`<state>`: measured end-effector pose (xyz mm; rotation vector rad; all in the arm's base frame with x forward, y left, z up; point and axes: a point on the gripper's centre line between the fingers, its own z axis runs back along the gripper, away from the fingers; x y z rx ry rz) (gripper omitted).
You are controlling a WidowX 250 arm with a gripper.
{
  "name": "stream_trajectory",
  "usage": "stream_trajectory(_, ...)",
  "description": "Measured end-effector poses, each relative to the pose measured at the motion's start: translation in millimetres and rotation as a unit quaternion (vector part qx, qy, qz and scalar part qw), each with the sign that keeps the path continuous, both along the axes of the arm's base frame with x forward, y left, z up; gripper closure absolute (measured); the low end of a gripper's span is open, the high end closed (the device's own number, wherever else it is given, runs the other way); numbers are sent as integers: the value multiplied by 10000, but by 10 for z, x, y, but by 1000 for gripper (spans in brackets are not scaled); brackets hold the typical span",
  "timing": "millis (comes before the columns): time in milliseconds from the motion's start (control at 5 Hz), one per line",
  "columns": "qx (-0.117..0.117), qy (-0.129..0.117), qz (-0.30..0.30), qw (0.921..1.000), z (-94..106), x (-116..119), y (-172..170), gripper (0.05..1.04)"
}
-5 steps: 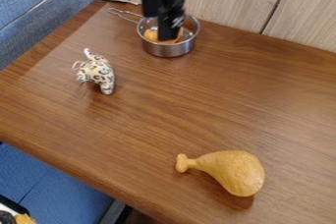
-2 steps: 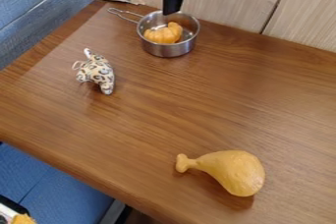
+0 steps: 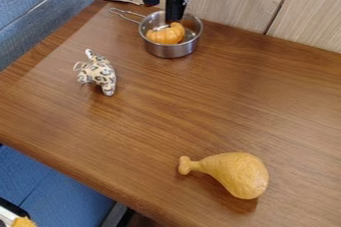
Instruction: Put the croissant out of the pot and place it on the left side of the table
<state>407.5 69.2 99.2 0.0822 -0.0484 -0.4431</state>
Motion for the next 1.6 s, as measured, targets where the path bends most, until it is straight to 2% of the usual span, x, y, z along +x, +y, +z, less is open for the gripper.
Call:
stream_trajectory(400,67,112,-387,9992,-202,4,-137,83)
stream_trajectory(600,114,324,-362,9988,-398,-4,-120,83)
stream_trajectory(800,161,345,-365,9986,-457,29,-100,83)
stream_trajectory(1000,197,339,-356,9986,-484,56,-99,135)
stream_trajectory(1200,248,257,-362,9987,-479,82,-103,398)
stream_trajectory(1600,249,251,-397,9986,-473,54,-113,427)
